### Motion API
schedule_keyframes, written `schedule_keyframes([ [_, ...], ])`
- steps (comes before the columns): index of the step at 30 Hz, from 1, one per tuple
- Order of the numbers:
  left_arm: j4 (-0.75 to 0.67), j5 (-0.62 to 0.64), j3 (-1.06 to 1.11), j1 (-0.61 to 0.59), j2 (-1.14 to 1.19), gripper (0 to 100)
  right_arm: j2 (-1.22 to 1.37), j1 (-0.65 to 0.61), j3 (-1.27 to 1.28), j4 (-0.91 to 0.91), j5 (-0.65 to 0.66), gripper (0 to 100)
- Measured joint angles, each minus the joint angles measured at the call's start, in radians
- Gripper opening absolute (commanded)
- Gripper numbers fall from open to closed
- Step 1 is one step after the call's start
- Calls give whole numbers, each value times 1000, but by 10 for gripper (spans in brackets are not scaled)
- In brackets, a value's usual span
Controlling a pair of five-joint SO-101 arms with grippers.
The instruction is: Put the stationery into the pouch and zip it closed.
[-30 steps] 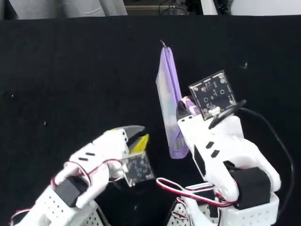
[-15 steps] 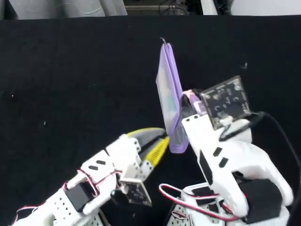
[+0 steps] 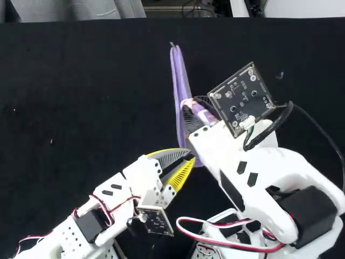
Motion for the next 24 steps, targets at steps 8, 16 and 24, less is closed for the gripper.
schedule_keyframes([
  [8,-8,72,2,-5,0,80,117,-123,-157,81,-6,12],
  [16,-8,138,2,-5,0,80,173,-334,-172,97,-6,12],
  [24,-8,181,2,-5,0,80,276,-480,-98,72,25,12],
])
